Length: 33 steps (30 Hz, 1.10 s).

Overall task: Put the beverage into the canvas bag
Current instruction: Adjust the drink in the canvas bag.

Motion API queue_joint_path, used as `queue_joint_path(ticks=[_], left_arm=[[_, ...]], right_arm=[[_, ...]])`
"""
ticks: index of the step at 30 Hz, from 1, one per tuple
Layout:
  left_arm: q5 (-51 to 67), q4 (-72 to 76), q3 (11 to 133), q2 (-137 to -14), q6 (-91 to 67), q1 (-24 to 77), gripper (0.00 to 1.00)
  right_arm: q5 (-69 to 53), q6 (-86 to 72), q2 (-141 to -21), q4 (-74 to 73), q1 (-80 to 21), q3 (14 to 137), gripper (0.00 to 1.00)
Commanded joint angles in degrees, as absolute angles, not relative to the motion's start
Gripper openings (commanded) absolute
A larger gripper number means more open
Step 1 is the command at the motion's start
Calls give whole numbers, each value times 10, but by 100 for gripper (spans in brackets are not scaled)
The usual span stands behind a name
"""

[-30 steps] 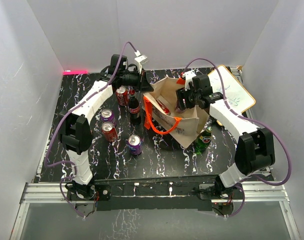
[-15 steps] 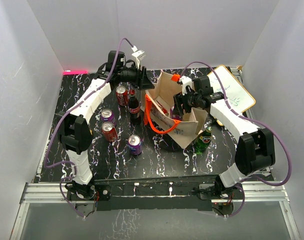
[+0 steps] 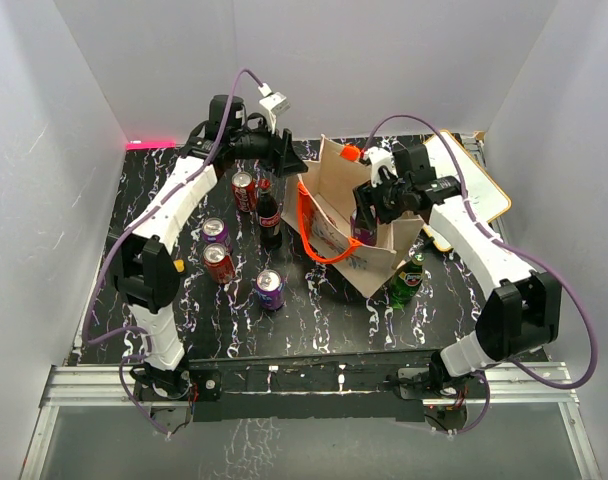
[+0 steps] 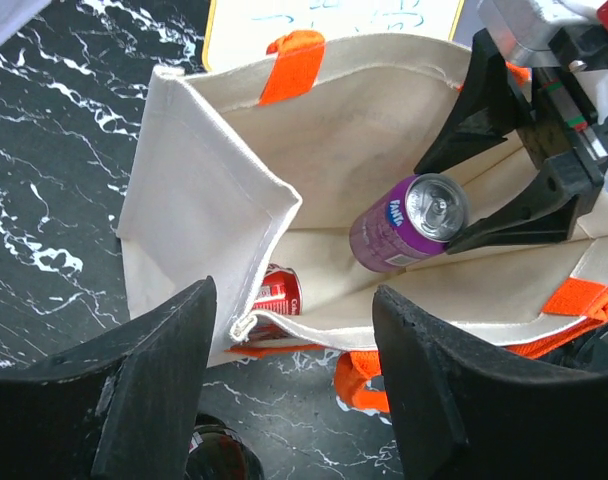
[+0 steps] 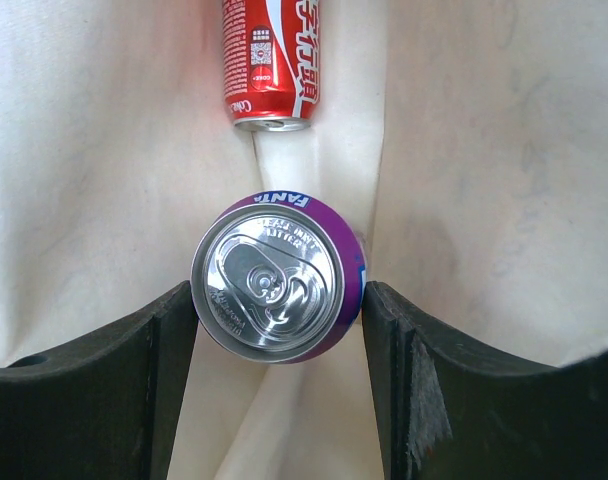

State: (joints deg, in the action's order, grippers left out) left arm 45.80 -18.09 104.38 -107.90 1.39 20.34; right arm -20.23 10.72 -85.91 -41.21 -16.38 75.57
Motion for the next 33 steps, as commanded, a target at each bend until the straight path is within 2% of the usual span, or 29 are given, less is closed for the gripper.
queue_joint_path(ticks=[1, 7, 13, 20, 26, 33], left_arm=[[467, -205, 1084, -1044, 63, 203, 62], [483, -274, 1147, -1053, 136, 221, 63], [507, -281, 1141, -1054, 141, 240, 63], [505, -283, 1109, -1033, 142, 243, 62], [497, -290, 1085, -1012, 153, 242, 62], [494, -289, 1068, -997, 156, 243, 62]], right_arm=[[-202, 117, -813, -401, -161, 814, 8], [-207, 120, -807, -406, -160, 847, 8], [-192, 123, -822, -433, -161, 876, 8], [-205, 123, -810, -394, -161, 817, 8], [-244, 124, -821, -305, -160, 761, 8], [-243, 151, -868, -313, -162, 757, 8]])
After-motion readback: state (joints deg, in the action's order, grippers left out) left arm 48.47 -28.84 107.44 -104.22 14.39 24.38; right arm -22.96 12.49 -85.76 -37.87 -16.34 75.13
